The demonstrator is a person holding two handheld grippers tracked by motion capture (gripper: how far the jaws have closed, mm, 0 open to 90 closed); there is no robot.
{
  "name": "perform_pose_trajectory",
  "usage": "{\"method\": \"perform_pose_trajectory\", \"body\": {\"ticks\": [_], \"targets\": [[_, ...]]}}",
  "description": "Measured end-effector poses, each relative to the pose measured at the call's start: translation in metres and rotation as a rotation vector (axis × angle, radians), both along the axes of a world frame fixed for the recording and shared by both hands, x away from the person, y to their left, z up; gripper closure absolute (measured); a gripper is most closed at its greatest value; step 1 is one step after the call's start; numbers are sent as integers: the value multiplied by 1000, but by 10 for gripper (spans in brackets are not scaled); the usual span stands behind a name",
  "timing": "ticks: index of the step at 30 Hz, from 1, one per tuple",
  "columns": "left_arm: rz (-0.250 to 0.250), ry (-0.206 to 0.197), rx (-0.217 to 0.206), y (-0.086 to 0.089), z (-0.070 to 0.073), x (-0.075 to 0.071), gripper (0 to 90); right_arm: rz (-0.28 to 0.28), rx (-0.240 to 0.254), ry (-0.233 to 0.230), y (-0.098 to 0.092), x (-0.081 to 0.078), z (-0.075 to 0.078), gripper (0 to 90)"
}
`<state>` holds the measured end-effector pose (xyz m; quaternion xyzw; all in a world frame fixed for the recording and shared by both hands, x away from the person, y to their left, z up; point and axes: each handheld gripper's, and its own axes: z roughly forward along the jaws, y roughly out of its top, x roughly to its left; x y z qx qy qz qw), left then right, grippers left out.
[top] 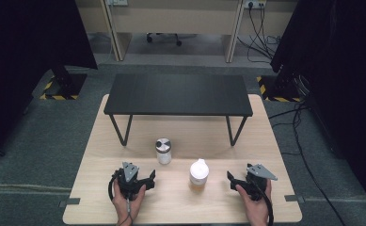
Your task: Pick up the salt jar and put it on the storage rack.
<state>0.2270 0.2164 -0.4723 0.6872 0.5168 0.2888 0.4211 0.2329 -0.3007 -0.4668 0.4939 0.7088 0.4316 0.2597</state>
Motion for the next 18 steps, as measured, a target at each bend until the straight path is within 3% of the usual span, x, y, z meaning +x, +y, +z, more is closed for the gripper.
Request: {"method": "perform_pose_trajectory", "body": {"ticks": [18], "targets": [[-32, -15, -8, 4, -2, 0, 19, 6, 1, 5, -1, 1, 1, 76]]}}
